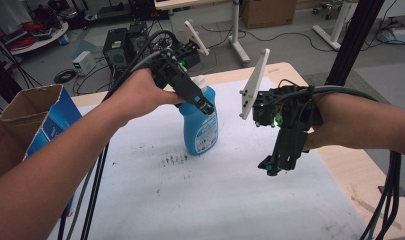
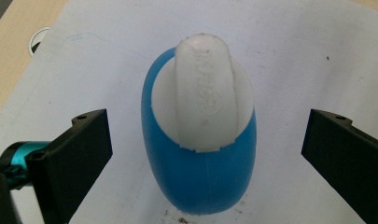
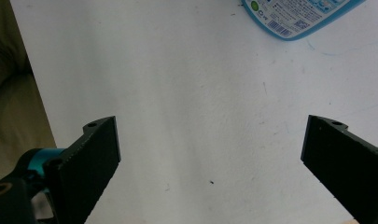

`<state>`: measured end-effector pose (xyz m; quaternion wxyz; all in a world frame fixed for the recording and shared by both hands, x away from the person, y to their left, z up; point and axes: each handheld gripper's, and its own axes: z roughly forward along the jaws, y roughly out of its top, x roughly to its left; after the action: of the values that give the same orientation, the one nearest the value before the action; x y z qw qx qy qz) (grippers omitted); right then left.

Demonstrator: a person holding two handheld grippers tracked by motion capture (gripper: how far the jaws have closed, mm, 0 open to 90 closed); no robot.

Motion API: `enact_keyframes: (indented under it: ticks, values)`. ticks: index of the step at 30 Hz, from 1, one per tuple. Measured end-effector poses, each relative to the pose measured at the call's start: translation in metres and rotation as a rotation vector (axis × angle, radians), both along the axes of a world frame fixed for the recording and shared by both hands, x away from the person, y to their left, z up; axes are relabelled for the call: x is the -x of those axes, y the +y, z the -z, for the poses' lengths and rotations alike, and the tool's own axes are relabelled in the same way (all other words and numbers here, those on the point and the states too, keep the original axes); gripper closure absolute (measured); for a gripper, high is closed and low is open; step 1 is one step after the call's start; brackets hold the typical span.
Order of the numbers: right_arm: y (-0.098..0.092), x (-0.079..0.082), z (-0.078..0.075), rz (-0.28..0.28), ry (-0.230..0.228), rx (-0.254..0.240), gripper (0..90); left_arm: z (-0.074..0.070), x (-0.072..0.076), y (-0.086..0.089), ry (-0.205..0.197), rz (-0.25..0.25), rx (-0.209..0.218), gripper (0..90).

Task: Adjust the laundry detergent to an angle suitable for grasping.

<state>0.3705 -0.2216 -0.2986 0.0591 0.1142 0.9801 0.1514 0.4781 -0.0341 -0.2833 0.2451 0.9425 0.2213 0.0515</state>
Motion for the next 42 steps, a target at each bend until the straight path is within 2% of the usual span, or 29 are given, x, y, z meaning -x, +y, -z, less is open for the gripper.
enact_keyframes:
  ticks: [3,5,9,11,20,23,36,42]
  values:
    - [0.000,-0.001,0.000,0.000,0.000,0.000,3.7,0.004,-0.001,-0.003,0.010,0.000,-0.004,2.7]
    - [-0.001,-0.002,0.001,-0.002,-0.002,-0.002,3.7,0.005,-0.002,-0.004,0.013,-0.001,-0.009,7.8]
    - [-0.001,-0.002,0.002,0.000,0.002,0.000,3.7,0.007,-0.004,-0.006,0.020,-0.016,-0.009,7.8]
    - [0.000,-0.003,0.002,0.003,0.005,-0.003,3.7,0.008,-0.004,-0.007,0.020,-0.017,-0.023,7.9]
    - [0.000,-0.004,0.002,0.001,0.001,-0.008,3.7,0.010,-0.004,-0.009,0.026,-0.012,-0.027,15.5]
    - [-0.001,-0.005,0.002,0.000,0.001,-0.007,3.7,0.010,-0.004,-0.009,0.018,-0.011,-0.029,20.3]
    - [-0.001,-0.005,0.003,0.000,0.002,-0.006,3.7,0.012,-0.005,-0.011,0.005,-0.015,-0.040,27.5]
    - [-0.001,-0.006,0.004,0.001,0.008,-0.001,3.7,0.011,-0.007,-0.008,-0.002,-0.020,-0.035,36.5]
